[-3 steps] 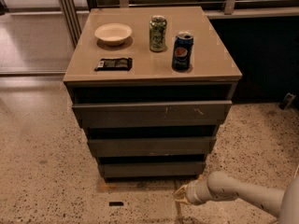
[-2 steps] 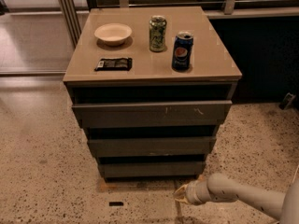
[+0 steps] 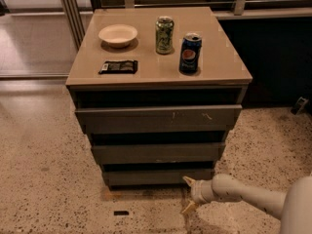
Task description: Open bottom drawer
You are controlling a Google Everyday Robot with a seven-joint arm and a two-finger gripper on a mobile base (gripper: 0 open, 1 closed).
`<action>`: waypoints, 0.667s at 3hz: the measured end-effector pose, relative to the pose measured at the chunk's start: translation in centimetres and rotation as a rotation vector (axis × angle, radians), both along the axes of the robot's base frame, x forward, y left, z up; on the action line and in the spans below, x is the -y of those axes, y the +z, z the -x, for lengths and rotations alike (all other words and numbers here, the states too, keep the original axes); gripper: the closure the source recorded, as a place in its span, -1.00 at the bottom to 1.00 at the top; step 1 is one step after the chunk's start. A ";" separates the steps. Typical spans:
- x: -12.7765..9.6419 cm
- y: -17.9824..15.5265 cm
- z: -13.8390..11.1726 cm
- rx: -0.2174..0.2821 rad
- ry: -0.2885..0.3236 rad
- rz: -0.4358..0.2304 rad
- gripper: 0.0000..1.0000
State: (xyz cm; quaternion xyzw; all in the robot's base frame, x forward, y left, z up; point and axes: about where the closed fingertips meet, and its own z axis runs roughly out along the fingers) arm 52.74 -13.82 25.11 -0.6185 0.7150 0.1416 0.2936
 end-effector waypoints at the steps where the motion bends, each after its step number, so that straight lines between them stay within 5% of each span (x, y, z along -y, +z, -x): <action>1: -0.2 -0.2 -2.5 0.011 0.020 0.020 -1.00; 2: -0.7 -1.0 -4.6 0.000 0.043 0.036 -1.00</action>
Offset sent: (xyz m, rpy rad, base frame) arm 0.0782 0.0090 -0.0174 -0.0610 0.0087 0.0690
